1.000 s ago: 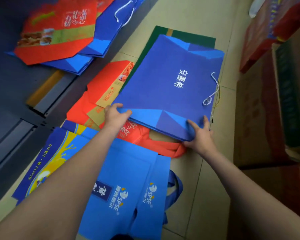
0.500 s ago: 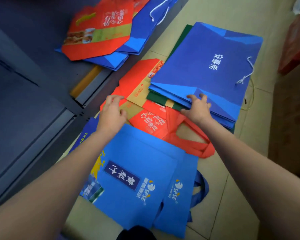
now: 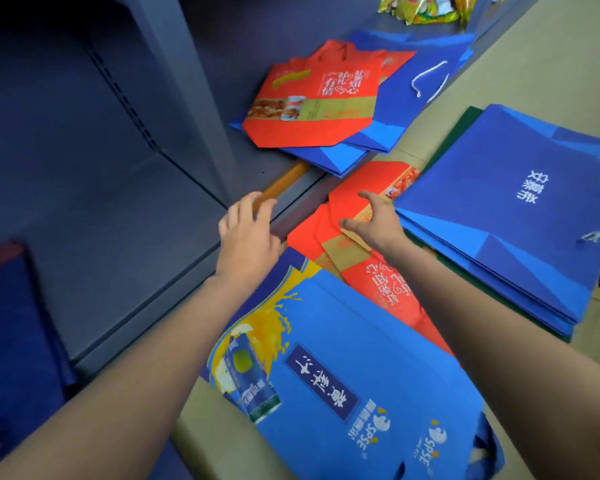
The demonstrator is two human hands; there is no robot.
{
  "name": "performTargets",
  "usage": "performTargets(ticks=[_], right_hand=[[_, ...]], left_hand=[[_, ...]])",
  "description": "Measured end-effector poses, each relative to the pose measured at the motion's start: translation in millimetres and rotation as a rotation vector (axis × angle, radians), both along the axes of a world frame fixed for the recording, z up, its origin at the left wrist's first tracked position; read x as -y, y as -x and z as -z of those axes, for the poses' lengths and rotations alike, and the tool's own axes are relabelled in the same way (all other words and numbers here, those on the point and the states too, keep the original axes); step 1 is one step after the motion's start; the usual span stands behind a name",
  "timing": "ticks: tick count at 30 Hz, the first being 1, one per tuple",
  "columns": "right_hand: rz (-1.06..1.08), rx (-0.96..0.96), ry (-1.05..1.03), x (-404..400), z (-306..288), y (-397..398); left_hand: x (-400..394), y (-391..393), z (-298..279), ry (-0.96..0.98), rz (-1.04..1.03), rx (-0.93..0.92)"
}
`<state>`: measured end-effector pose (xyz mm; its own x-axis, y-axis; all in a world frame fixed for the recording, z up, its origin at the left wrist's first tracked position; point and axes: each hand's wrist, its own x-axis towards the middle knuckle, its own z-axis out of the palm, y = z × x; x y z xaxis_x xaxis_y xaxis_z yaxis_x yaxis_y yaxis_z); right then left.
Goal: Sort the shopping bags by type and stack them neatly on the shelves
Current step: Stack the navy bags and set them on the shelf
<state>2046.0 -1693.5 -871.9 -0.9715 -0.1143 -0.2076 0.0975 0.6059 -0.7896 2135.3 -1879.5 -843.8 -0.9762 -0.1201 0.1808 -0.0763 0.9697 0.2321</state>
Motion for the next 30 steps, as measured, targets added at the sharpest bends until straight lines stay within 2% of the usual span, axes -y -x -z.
performTargets(ticks=[4,9,11,14,17,22,24,27,30], right_hand=[[-0.121,-0.113,-0.140,24.5,-3.3,-2.5],[-0.186,-0.339,-0.314,42.8,-16.6,30.9],[-0.210,-0.368,-0.398,43.7,-21.9,56.5],[-0.275,-0.312,-0.533,43.9,-27.2,98.7],[-0.365,-0.244,-0.655,49.2,-25.5,134.1],[-0.429,-0.175,-0.716,66.0,-15.3,155.8],[-0.419,-0.298,-0.790,74.4,-9.5,147.3],[-0.382,-0.629,-0.950,84.2,-10.2,129.8],[-0.353,-0.632,-0.850,73.4,-26.5,111.2]], left_hand=[[30.5,-26.1,7.9,0.047,-0.005,0.024],[27.1,-8.7,7.2,0.215,0.286,-0.030],[16.0,13.7,-0.2,0.210,0.287,0.006],[7.3,47.9,-1.5,0.195,0.207,0.137],[5.3,76.3,5.9,0.115,0.079,0.284],[1.6,95.0,11.1,-0.117,-0.026,0.315],[4.2,91.6,9.4,-0.171,-0.040,0.309],[6.6,78.0,1.9,-0.216,-0.024,0.258],[8.8,59.2,-5.6,-0.267,-0.002,0.204]])
